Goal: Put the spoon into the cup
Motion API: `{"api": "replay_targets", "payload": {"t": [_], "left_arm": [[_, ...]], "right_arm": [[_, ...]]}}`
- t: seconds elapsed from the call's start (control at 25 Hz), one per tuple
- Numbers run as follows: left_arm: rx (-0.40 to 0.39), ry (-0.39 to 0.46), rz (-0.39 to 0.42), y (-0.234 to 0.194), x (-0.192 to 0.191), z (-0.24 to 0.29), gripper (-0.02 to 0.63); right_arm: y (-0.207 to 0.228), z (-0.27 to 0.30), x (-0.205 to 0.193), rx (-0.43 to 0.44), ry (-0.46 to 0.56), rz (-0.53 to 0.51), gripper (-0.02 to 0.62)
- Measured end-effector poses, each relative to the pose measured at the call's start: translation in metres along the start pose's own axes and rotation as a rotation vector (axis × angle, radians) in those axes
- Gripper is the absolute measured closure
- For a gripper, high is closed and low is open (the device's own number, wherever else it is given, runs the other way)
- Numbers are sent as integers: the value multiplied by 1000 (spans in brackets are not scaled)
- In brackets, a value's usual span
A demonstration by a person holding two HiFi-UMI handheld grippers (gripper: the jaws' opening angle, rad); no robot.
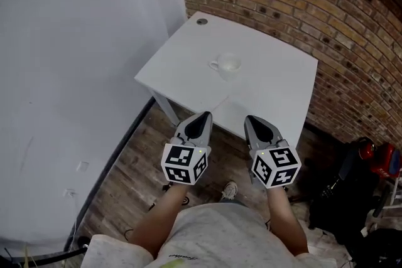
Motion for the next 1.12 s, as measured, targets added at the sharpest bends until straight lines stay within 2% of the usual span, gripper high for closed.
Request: {"api": "replay_targets", "payload": {"t": [0.44,0.8,1.12], "left_arm": [[64,-22,9,16,7,56,600],[98,-37,27,16,12,80,600],[93,-41,28,-1,15,107,600]], "right_arm": [[60,19,11,57,-30,19,588],[84,33,23,84,-28,21,588],[94,59,27,84,-41,12,588]]}}
Point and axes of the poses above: the fingertips, and each gripper's own axes: z forward along the fingers, y to its right, x out of its top, the point moved 4 cm from there along -z, backward along the fingers, and after that the axes turned 4 degrees about z, right-handed, at the moved point
